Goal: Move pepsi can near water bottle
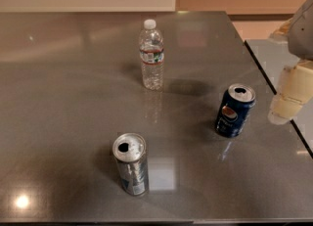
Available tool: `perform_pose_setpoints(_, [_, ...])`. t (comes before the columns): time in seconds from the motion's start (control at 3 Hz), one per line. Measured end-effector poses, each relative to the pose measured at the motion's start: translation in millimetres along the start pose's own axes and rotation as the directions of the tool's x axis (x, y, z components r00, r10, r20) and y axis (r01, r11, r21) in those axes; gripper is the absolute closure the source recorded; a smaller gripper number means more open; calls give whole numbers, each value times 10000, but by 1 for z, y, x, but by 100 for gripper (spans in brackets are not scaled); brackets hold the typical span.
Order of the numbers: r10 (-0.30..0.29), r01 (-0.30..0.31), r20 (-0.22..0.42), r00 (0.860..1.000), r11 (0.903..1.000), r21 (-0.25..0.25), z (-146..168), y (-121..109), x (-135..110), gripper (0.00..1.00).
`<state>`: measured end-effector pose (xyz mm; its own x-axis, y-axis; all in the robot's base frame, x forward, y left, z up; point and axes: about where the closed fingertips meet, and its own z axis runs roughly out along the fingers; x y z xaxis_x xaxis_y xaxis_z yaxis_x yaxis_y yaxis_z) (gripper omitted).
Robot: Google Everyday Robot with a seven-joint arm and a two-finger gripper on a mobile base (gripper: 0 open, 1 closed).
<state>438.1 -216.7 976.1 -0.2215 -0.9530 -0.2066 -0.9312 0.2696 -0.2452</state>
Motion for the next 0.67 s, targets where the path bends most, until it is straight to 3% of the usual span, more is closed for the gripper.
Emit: perform_pose_setpoints(0.67, [35, -36, 58, 10000, 10000, 86, 0, -1, -1, 0])
